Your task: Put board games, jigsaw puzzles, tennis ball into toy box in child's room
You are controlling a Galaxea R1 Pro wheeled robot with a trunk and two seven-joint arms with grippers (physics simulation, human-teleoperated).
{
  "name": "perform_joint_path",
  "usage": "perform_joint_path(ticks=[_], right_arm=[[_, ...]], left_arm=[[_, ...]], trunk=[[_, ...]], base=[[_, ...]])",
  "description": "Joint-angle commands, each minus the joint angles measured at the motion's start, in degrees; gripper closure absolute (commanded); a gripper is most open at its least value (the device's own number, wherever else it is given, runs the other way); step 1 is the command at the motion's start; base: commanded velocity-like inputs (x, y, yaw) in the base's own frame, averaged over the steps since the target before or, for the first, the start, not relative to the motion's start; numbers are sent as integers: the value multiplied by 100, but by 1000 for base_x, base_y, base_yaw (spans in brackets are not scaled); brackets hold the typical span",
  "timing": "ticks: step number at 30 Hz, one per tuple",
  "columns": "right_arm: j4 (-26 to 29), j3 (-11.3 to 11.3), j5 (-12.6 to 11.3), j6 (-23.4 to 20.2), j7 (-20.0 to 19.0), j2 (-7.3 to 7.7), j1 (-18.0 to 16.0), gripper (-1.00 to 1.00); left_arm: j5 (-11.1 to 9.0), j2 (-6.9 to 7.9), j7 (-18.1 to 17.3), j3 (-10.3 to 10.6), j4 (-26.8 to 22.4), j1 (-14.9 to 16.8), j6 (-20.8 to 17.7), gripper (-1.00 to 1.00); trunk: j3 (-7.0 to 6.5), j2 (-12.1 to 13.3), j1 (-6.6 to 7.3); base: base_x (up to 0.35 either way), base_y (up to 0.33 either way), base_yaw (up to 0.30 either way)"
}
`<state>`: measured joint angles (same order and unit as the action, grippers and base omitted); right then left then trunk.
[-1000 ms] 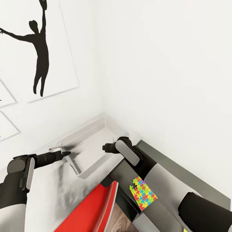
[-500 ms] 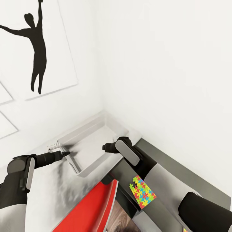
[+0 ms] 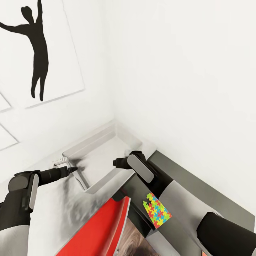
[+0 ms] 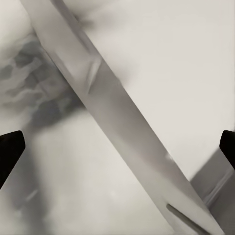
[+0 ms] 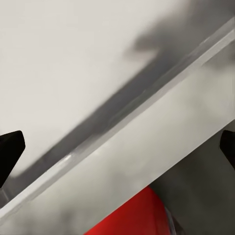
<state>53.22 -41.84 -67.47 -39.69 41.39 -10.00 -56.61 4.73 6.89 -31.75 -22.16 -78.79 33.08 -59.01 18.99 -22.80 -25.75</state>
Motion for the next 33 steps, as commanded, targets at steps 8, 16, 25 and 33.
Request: perform_joint_path(ticks=[8, 16, 25, 33], right_arm=[[4, -8, -47, -3, 54, 0, -7, -100], [-4, -8, -47, -3, 54, 0, -7, -100], [-4, -8, -39, -3, 54, 0, -7, -100], [-13, -8, -40, -3, 54, 0, -7, -100]], left_arm=[[46, -3, -58, -4, -5, 6, -31, -100], [38, -4, -64, -1, -5, 6, -32, -100], [28, -4, -82, 1, -5, 6, -32, -100], [28, -4, -86, 1, -5, 6, -31, -100]], trunk=[[85, -12, -3], [159, -12, -3], [242, -12, -3], [310, -12, -3]], base=[[0, 0, 0], [0, 0, 0], [0, 0, 0], [0, 0, 0]])
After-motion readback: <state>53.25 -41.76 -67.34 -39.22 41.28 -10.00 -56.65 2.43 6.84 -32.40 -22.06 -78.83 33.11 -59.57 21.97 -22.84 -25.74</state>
